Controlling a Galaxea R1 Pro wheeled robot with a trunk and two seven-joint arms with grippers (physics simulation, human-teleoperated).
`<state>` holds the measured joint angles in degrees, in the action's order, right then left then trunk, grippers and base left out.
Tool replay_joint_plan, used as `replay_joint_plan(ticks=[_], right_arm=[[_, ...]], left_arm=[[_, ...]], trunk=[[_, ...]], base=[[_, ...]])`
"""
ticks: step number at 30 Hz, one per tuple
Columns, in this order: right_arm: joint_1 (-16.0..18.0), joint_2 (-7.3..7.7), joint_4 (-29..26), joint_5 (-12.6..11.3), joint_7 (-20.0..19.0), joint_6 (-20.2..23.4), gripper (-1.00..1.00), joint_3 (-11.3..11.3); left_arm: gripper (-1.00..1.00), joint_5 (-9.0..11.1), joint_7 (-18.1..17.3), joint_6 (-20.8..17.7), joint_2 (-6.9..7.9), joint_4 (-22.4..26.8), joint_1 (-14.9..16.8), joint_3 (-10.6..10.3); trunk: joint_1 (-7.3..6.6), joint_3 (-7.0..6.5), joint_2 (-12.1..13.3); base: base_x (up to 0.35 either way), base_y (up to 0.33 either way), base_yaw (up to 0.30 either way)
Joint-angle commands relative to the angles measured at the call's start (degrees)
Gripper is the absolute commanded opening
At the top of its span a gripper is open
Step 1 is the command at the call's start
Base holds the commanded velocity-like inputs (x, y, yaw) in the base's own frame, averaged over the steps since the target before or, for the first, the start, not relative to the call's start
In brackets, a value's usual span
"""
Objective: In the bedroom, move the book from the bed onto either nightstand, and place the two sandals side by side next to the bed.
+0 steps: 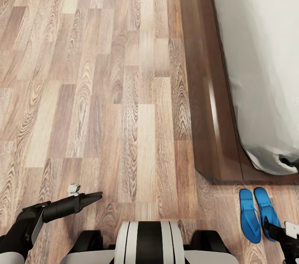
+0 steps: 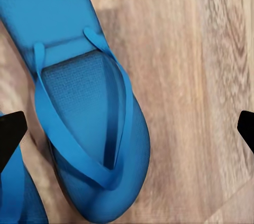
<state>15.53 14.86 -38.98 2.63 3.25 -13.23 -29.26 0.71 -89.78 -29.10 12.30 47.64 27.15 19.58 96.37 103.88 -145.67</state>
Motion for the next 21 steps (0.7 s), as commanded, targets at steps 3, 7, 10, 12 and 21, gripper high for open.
replay_joint_plan(ticks=[3,7,10,12,21], right_arm=[[0.03,0.0,0.05,0.27,0.18,-0.16,1.0,-0.07],[0.03,0.0,0.05,0.27,0.18,-0.14,1.0,-0.05],[0.03,0.0,0.03,0.27,0.18,-0.16,1.0,-0.06],[0.03,0.0,-0.11,0.27,0.18,-0.15,1.0,-0.05],[0.03,0.0,-0.21,0.21,0.13,-0.13,1.0,-0.08]], left_arm=[[1.0,-0.01,-0.22,-0.61,0.0,0.0,0.01,0.02],[1.0,-0.01,-0.22,-0.61,0.0,0.0,0.01,0.02],[1.0,-0.02,-0.22,-0.61,0.0,0.0,0.01,0.02],[1.0,-0.01,-0.22,-0.61,0.0,0.0,0.01,0.02],[1.0,-0.17,-0.22,-0.59,-0.02,-0.02,0.01,0.02]], trunk=[[-0.08,-0.65,0.03],[-0.18,-1.54,0.09],[-0.26,-2.2,0.13],[-0.31,-2.64,0.15],[-0.55,-4.64,0.27]], base=[[0.0,0.0,0.0],[0.0,0.0,0.0],[0.0,0.0,0.0],[0.0,0.0,0.0],[0.0,0.0,0.0]])
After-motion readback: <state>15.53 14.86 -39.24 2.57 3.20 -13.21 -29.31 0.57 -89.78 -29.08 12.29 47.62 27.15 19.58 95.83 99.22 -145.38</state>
